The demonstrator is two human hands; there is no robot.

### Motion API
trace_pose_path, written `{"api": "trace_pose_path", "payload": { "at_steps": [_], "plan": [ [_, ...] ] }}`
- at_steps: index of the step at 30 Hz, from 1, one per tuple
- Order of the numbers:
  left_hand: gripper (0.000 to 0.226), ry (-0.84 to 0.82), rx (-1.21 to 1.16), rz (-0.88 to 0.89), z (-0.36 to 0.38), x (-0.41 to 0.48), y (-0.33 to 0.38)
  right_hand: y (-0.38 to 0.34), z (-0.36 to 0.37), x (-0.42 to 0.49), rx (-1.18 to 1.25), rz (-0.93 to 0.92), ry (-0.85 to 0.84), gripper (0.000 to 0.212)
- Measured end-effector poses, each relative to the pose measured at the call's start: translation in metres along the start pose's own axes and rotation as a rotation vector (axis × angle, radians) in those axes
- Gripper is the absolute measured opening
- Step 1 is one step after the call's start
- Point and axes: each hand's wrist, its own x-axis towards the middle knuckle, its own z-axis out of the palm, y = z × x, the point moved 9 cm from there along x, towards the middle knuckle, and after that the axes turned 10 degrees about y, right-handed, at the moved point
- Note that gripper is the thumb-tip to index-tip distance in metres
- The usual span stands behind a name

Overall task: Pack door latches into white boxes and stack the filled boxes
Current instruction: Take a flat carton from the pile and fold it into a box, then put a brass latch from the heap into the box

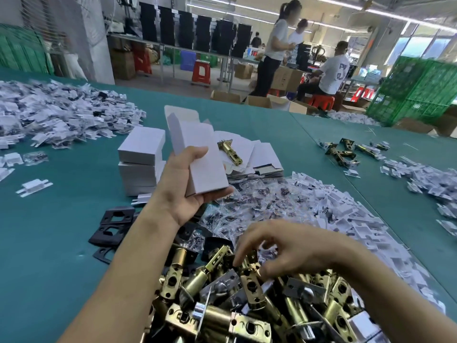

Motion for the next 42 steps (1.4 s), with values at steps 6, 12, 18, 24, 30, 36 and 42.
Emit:
{"api": "trace_pose_path", "payload": {
  "at_steps": [6,12,18,24,30,36,42],
  "plan": [
    [0.036,0.038,0.11,0.153,-0.004,0.004,0.005,-0.005,0.019,-0.02,0.049,0.008,-0.151,0.052],
    [0.029,0.061,0.244,0.205,-0.006,0.006,0.001,-0.006,0.012,-0.014,0.026,-0.039,0.019,0.036],
    [0.033,-0.044,0.385,0.254,0.002,0.004,-0.005,0.019,-0.031,-0.002,0.237,0.053,0.541,0.027],
    [0.053,-0.147,0.49,0.34,0.006,0.001,-0.007,0.049,-0.105,-0.036,0.702,0.085,1.167,0.014],
    [0.054,-0.236,0.532,0.37,0.013,-0.001,-0.01,-0.01,-0.157,-0.059,0.514,-0.314,1.333,0.021],
    [0.046,-0.283,0.559,0.377,0.019,-0.005,-0.014,-0.041,-0.167,-0.064,0.366,-0.443,1.317,0.025],
    [0.045,-0.286,0.552,0.374,0.022,-0.006,-0.021,-0.053,-0.165,-0.031,0.063,-0.228,1.201,0.02]
  ]
}}
